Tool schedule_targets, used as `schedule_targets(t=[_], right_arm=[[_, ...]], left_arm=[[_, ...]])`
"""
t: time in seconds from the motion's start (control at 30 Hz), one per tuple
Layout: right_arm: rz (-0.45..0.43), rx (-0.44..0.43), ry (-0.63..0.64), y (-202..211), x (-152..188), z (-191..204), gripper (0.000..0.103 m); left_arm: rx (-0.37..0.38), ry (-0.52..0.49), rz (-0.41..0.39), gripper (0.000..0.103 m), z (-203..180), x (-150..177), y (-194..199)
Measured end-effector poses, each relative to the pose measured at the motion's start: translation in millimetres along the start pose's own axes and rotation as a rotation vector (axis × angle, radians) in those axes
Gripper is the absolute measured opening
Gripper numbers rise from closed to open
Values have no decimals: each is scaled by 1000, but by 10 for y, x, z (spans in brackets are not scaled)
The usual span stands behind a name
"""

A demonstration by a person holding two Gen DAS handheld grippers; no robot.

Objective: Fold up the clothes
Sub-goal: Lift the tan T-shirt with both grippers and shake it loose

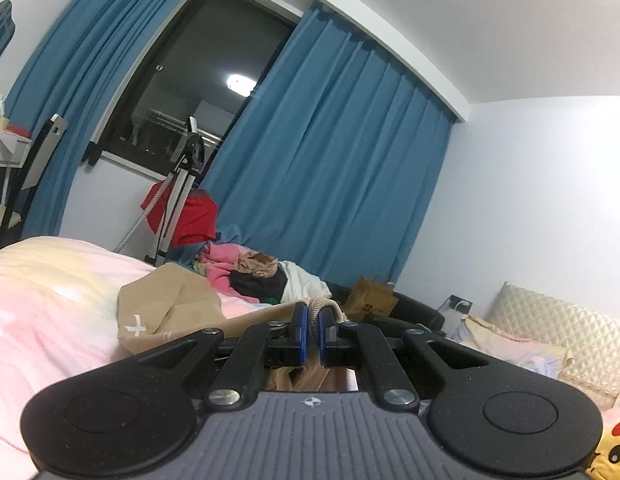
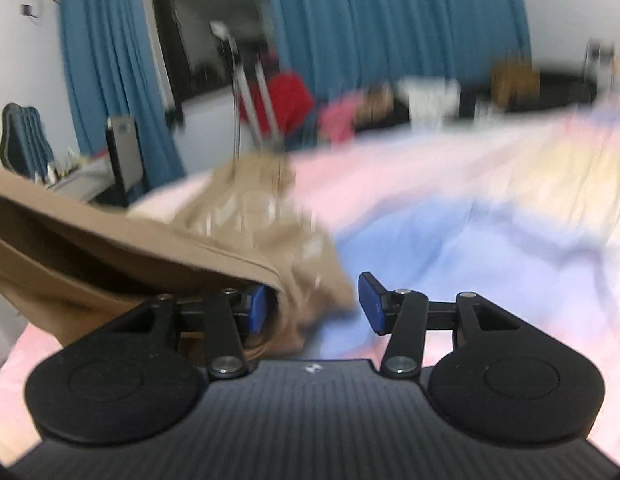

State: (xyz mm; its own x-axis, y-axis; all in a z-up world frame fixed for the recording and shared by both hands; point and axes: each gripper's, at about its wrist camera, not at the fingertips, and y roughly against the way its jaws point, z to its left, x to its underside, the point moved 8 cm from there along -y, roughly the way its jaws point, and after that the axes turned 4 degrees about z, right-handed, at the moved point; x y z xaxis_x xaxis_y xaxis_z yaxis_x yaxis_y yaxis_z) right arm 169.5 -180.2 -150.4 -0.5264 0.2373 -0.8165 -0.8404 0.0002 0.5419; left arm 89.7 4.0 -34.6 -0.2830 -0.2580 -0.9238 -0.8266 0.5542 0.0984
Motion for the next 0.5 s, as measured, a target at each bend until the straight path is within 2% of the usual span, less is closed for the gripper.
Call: schedule_targets(t=[0.03,0.07,0.13,0.17,0.23,0.33,0.4,0.47,0.5], right_arm=[[54,-13,-5,-95,57,-5,51],[71,-5,4,-138,89,1,51],[61,33,24,-144,93,4,51],[22,71,30,-83,38,-11,51],[-127,153,30,161,-121,-74,51],[-336,229,38,528,-321,-121,51],[-384,248,48,605,-364,-125,53],[-310,216,56,477,-329,-142,53],[-220,167,51,347,-270,-151,50]], left_arm=[[-9,0,1,5,4,10,0],[-23,2,0,5,20,9,-2],[-49,4,-4,5,53,7,-6],[-63,6,-5,5,69,6,-7],[-94,25,-4,6,131,2,4],[-117,38,13,6,174,2,14],[-126,6,32,6,122,26,-2],[-138,-7,50,6,108,48,-28],[-144,-4,59,6,120,58,-47]])
